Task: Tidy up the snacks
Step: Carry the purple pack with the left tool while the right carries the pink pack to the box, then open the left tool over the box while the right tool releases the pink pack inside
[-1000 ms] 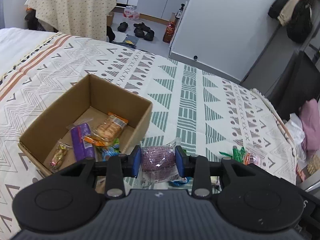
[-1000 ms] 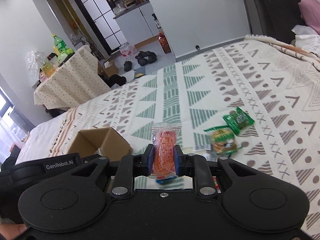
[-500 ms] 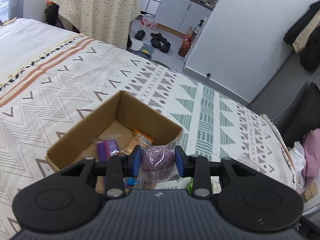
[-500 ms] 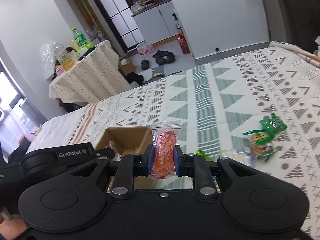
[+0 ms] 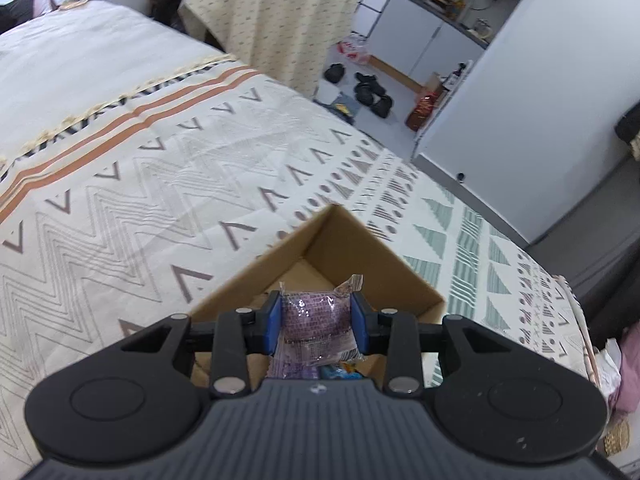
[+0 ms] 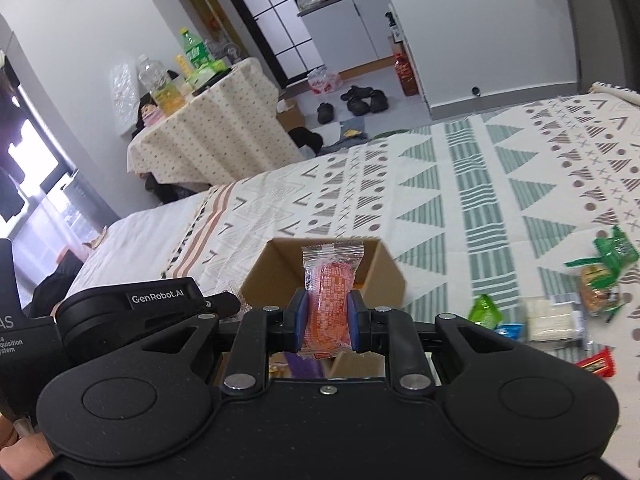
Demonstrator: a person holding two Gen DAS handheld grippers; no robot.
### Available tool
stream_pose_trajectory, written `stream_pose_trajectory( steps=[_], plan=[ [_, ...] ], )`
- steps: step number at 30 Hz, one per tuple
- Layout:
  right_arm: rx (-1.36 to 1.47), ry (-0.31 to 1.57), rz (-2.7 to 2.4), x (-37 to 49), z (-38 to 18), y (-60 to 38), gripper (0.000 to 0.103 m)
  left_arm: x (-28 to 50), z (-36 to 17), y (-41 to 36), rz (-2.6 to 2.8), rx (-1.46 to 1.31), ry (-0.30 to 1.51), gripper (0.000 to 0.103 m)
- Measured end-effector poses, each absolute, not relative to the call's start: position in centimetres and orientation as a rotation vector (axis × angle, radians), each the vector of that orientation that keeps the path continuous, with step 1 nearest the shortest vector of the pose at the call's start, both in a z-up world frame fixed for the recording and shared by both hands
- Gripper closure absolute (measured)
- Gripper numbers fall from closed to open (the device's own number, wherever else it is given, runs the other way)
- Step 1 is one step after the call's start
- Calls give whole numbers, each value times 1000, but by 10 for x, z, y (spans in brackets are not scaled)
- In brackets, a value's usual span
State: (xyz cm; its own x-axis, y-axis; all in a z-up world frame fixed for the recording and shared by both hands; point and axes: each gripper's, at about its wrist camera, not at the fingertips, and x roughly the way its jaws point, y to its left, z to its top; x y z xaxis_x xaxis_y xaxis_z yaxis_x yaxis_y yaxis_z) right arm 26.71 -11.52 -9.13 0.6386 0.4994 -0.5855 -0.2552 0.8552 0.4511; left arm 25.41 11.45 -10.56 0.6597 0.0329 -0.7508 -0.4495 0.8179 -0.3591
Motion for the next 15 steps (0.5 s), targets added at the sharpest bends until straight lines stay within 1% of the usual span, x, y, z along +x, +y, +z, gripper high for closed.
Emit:
stream_pose_trajectory(
  steps=[4,7,12,15],
  plan=[
    [342,778,453,270,-96,-103,82,256,-112,119,320,-572,843,67],
    [342,788,457,272,-100,-96,82,257,-113,120,339,-566,851,64],
    [347,808,460,276,-105,-89,82,257,-111,117,347,-542,840,52],
    [346,810,476,280,-104,-88,81,257,-112,116,352,-540,845,49]
  ],
)
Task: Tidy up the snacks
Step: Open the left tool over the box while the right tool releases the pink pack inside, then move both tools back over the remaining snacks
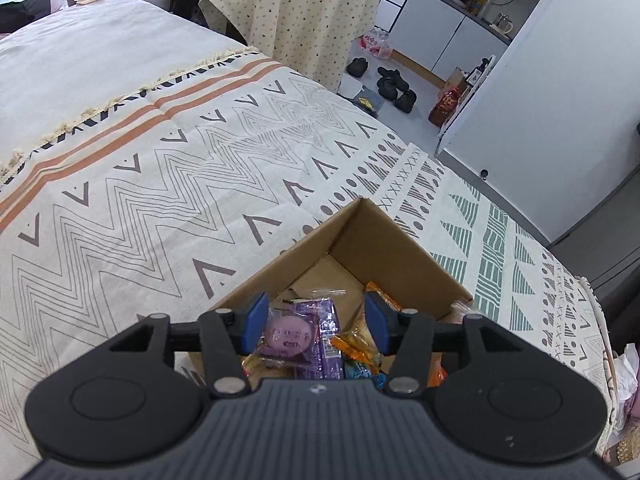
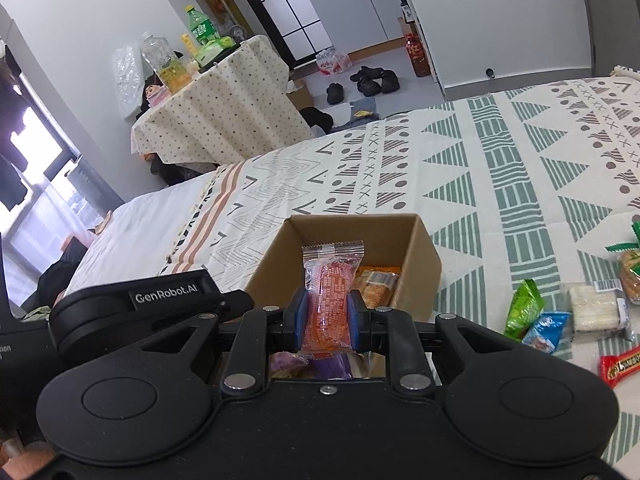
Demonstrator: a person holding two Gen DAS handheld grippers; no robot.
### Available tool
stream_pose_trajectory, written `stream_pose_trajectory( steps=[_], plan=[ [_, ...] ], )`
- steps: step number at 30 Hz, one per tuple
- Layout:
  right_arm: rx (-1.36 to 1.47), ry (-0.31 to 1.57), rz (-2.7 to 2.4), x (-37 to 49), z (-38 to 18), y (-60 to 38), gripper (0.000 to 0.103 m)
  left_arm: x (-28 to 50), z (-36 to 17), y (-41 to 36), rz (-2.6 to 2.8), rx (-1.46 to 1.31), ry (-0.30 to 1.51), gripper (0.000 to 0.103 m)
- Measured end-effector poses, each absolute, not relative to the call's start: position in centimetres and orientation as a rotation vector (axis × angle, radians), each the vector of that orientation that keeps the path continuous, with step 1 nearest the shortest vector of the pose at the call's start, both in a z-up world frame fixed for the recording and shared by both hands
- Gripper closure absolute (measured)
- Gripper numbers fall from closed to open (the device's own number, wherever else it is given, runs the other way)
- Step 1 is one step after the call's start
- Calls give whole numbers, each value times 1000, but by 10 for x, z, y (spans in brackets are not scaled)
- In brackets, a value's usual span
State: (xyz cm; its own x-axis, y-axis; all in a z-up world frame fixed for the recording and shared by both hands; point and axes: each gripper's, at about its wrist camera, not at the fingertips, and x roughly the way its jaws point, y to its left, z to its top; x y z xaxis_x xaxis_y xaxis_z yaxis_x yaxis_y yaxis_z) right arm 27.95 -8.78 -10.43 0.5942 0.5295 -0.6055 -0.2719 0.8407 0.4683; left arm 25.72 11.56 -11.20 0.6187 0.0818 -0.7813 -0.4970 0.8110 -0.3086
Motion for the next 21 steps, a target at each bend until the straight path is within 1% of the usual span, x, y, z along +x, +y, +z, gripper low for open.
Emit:
stream_pose_trajectory(
  steps=[1,2,3,4,5,6,8,10,12,14,17,19,21],
  plan=[
    [350,813,486,281,-104,-88,77,257,-112,116,357,-539,847,47],
    [355,810,487,281,-103,-88,76,257,-113,116,362,-539,847,43],
    [360,805,484,282,-102,-91,72,257,-112,115,369,-539,846,40],
    [364,802,478,282,-100,-94,62,257,-112,114,374,-538,846,38],
    [366,793,474,281,-98,-98,58,257,-112,113,374,-536,846,34],
    [364,783,468,279,-97,-103,56,256,-112,111,372,-536,847,30],
    [353,767,443,276,-94,-114,43,256,-111,106,363,-536,843,27],
    [353,752,417,273,-93,-128,38,256,-109,99,349,-521,840,24],
    [361,741,406,271,-92,-141,33,256,-107,89,336,-496,845,18],
    [365,728,391,267,-91,-154,24,256,-107,80,325,-472,853,17],
    [360,711,371,263,-90,-170,17,256,-106,66,313,-435,857,16],
    [367,711,357,261,-91,-180,12,255,-105,58,293,-426,852,11],
    [379,712,343,258,-92,-191,11,255,-104,49,270,-409,846,9]
  ],
)
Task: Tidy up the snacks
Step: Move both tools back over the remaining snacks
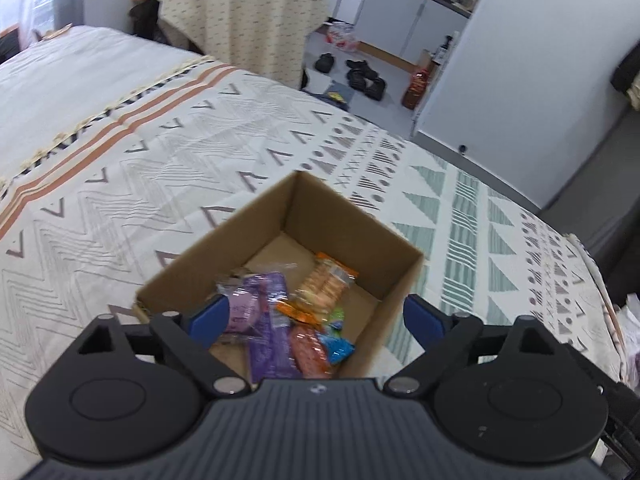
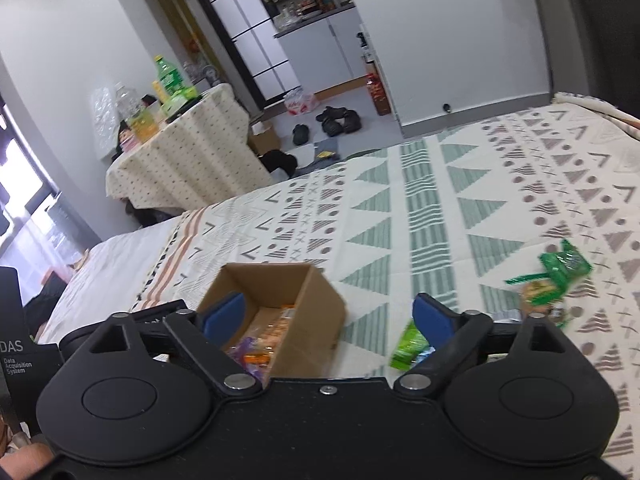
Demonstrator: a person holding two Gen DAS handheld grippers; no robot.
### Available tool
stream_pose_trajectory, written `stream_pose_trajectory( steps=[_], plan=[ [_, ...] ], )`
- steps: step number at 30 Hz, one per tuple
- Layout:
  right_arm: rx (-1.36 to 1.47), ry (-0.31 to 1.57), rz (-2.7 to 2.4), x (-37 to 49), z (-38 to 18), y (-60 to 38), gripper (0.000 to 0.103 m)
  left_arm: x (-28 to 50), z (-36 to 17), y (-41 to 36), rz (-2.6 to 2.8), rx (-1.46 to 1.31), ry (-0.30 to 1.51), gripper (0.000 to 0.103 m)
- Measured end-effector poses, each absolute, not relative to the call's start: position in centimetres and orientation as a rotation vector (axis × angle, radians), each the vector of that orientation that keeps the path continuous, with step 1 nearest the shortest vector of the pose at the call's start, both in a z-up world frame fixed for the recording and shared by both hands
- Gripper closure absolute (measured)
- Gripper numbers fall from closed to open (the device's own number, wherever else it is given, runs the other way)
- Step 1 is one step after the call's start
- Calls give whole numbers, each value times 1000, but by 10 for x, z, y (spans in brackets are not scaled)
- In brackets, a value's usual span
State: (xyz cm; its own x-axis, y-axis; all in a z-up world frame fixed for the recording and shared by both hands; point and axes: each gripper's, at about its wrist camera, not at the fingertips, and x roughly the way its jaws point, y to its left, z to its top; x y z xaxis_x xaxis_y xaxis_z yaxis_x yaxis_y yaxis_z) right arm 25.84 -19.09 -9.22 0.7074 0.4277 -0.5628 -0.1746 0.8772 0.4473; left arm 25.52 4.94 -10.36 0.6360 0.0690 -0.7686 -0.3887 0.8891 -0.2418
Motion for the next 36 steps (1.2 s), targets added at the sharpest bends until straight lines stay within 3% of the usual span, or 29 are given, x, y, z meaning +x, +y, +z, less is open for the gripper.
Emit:
stream_pose_trajectory(
  steps=[4,15,36],
  plan=[
    [354,692,316,250,-94,-211,7,254,-101,29,230,-377,823,0],
    [339,664,205,233,-103,-269,2,247,-101,-21,129,-302,803,0],
    [367,743,178,212,-146,-330,2,248,-126,-86,-42,-155,897,0]
  ],
)
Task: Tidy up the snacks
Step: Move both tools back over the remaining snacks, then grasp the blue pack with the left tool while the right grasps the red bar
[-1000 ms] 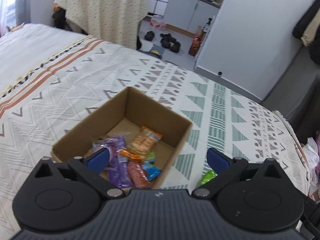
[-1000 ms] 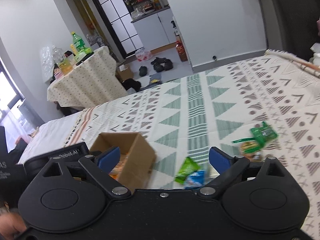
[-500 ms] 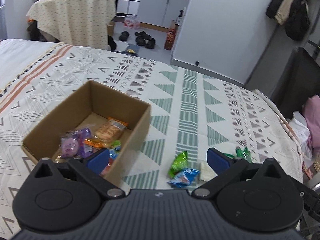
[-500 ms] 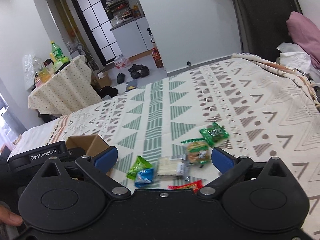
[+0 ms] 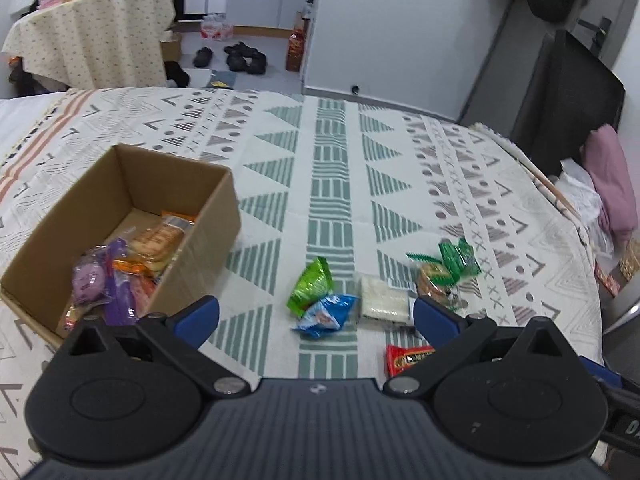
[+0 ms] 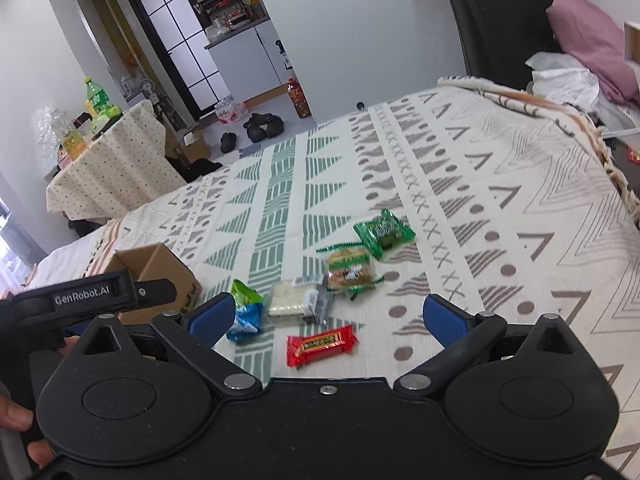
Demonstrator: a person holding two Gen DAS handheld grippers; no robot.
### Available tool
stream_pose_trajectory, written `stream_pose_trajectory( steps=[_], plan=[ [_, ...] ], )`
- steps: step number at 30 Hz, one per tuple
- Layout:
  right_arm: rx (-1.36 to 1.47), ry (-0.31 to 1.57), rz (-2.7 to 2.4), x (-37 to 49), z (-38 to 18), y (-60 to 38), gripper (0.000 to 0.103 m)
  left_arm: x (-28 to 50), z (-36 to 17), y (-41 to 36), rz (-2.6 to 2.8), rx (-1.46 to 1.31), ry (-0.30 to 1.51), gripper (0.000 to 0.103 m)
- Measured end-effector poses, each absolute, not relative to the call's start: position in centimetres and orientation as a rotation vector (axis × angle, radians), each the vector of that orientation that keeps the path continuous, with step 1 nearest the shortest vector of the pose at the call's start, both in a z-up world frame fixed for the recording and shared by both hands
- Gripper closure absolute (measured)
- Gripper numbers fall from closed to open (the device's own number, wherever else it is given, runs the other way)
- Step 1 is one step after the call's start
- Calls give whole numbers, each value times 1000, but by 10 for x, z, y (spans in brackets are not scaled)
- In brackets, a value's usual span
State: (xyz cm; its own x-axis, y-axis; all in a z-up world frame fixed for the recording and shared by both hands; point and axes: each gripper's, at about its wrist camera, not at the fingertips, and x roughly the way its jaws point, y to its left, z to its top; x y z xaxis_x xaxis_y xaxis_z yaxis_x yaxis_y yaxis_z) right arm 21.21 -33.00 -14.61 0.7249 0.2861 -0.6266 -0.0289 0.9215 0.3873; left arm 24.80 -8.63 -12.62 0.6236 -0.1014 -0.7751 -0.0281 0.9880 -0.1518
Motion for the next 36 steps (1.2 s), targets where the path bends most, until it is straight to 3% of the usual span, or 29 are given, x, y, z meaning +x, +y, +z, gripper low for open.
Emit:
stream_pose_trajectory(
  steps=[9,15,23,27,36],
  plan=[
    [441,796,185,216,-177,-340,3,257,-147,-97,-46,-113,940,1],
    [461,855,207,233,-197,-333,15,267,-163,-103,-28,-103,968,3],
    [444,884,259,250,-212,-321,17,290,-179,-113,16,-90,1042,10],
    [415,898,279,257,-217,-311,17,306,-198,-114,36,-122,1087,22],
    [368,930,286,270,-229,-298,17,320,-225,-114,31,-96,1105,33]
  ],
)
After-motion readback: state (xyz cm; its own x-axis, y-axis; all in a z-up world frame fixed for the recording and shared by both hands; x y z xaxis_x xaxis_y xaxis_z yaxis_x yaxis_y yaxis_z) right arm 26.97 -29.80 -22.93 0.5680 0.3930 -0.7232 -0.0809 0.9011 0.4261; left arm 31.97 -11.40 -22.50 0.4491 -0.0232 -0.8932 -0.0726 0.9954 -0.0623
